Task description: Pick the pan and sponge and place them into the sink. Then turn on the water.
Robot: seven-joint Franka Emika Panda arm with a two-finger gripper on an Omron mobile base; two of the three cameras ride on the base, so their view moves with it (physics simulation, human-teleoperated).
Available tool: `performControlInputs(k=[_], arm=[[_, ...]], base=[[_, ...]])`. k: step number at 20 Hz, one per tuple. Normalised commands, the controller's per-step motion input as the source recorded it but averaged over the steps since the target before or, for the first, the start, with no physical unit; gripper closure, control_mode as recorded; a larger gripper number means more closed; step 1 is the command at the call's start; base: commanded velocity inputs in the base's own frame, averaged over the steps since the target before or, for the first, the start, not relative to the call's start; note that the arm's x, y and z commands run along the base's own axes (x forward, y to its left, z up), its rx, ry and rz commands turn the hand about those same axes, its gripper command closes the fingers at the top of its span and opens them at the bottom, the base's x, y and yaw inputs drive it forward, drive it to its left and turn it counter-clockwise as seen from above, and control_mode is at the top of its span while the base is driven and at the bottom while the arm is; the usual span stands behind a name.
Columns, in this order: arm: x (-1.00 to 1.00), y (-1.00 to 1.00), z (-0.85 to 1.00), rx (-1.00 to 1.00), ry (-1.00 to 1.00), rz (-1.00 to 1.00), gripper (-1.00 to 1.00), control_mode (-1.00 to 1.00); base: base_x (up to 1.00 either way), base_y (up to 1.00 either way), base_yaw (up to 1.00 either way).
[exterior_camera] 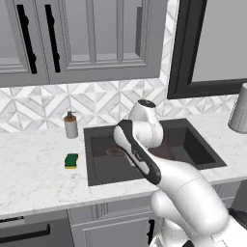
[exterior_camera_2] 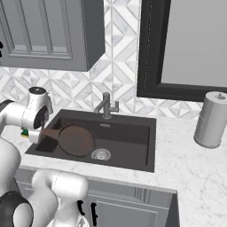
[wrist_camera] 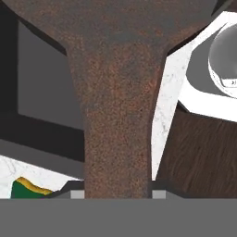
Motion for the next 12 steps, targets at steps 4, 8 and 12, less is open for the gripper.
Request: performControlInputs(k=[4, 8, 12], arm=[[0.57, -0.69, 0.00, 0.09, 0.09, 0.05, 1.00, -1.00], [0.79, -0.17, 0.00, 0.01, 0.18, 0.03, 1.00, -1.00], [0.73, 0.01, -0.07, -0.03, 0.20, 0.00, 1.00, -1.00]], base=[[0.00, 0.00, 0.00], [0.00, 0.00, 0.00], [0.00, 0.00, 0.00]])
